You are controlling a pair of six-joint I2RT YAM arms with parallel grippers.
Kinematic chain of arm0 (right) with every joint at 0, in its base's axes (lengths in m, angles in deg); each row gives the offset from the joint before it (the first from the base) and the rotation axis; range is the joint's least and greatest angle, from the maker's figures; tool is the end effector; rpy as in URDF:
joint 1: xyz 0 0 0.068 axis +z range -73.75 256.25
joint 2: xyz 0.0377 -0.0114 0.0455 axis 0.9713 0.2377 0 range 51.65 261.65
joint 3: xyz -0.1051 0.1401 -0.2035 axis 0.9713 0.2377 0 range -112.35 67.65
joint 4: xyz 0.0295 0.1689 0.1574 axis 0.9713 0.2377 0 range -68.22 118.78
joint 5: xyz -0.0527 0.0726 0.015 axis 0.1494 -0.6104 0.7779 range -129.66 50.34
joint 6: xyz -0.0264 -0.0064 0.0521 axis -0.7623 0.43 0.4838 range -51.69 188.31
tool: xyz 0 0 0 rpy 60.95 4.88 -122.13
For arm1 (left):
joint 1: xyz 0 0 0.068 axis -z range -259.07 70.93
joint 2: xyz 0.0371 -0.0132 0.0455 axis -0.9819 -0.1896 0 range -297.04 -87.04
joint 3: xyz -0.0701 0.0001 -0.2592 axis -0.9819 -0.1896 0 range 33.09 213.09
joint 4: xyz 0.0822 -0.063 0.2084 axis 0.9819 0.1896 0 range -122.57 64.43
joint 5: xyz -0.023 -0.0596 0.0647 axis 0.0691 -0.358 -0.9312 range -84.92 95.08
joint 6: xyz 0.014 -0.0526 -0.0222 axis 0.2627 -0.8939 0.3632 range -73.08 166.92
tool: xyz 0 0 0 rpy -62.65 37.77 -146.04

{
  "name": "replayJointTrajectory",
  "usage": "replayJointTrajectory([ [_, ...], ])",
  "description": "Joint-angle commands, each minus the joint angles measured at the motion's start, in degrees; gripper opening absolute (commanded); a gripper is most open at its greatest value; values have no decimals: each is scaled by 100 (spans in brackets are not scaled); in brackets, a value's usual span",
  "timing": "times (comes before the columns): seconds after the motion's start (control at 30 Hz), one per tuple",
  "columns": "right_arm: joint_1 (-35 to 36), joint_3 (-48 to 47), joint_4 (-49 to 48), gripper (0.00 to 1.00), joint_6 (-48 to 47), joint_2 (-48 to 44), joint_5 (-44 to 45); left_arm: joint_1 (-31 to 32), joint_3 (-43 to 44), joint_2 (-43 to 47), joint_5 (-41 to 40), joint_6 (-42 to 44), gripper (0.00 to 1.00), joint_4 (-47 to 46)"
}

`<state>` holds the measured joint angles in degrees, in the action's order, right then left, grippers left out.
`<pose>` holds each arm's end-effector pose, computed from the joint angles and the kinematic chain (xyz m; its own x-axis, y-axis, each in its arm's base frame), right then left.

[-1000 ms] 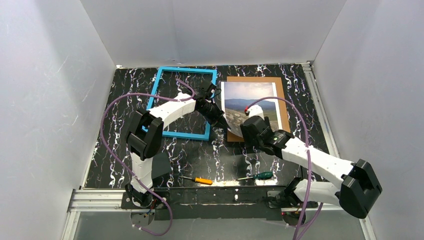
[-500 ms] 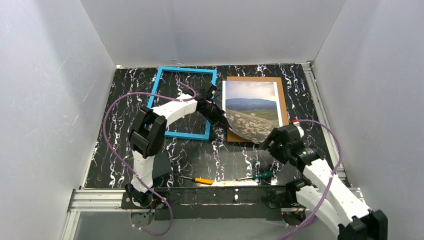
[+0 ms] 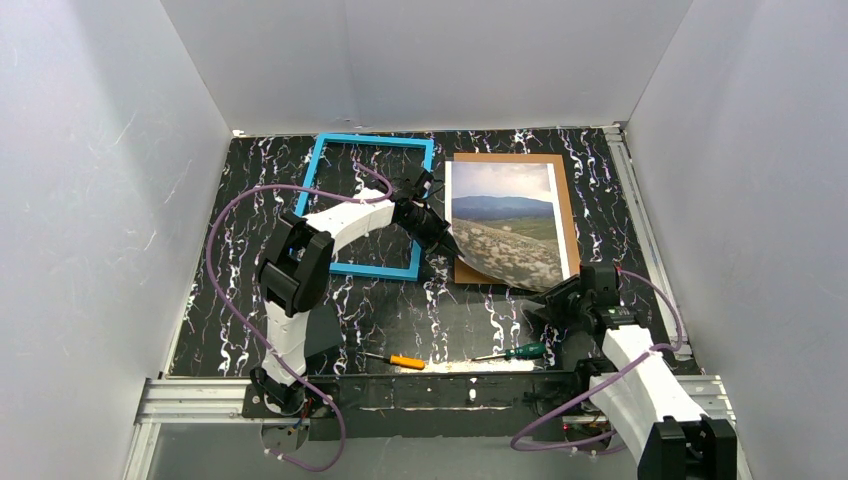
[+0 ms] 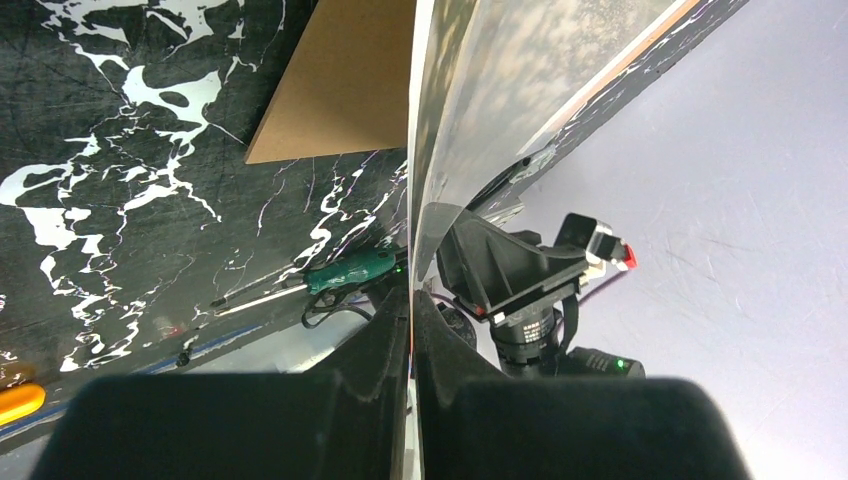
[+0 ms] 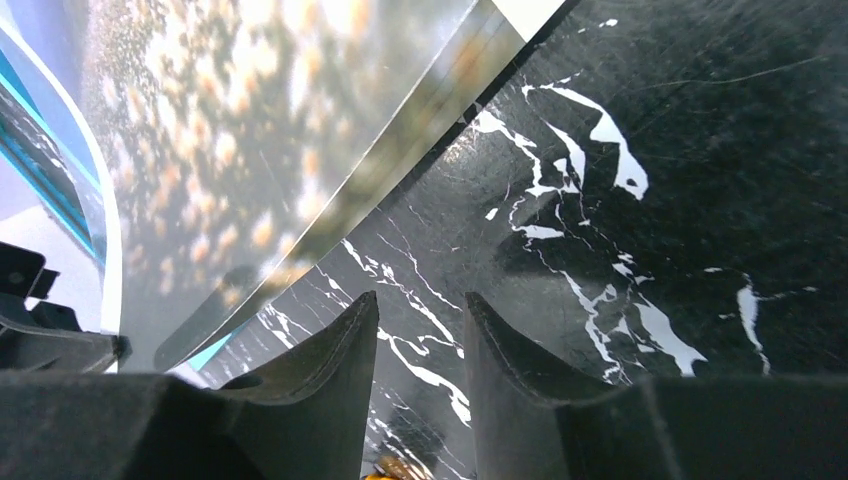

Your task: Take the photo out of the frame

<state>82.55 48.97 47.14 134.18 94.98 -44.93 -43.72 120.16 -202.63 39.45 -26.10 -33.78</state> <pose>0.1245 0.0177 0.1676 -0.4646 0.8630 -0.1983 0.6265 0.4786 0.6152 0.3498 -0.2776 0.2481 -0.9573 -0.2887 -0.0119 -0.0988 0.3657 -0.9255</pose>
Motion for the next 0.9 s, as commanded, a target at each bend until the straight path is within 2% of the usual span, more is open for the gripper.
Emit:
replayJointTrajectory([
  [0.0, -142, 250, -1232, 44, 450, 258, -618, -20, -118, 169, 228, -49, 0, 425],
  [0.23, -239, 405, -1786, 45, 722, 575, -713, -20, -100, 139, 271, -64, 0, 398],
  [0.87, -341, 641, -2309, 41, 1339, 860, -690, -24, -94, 134, 285, -98, 0, 367],
])
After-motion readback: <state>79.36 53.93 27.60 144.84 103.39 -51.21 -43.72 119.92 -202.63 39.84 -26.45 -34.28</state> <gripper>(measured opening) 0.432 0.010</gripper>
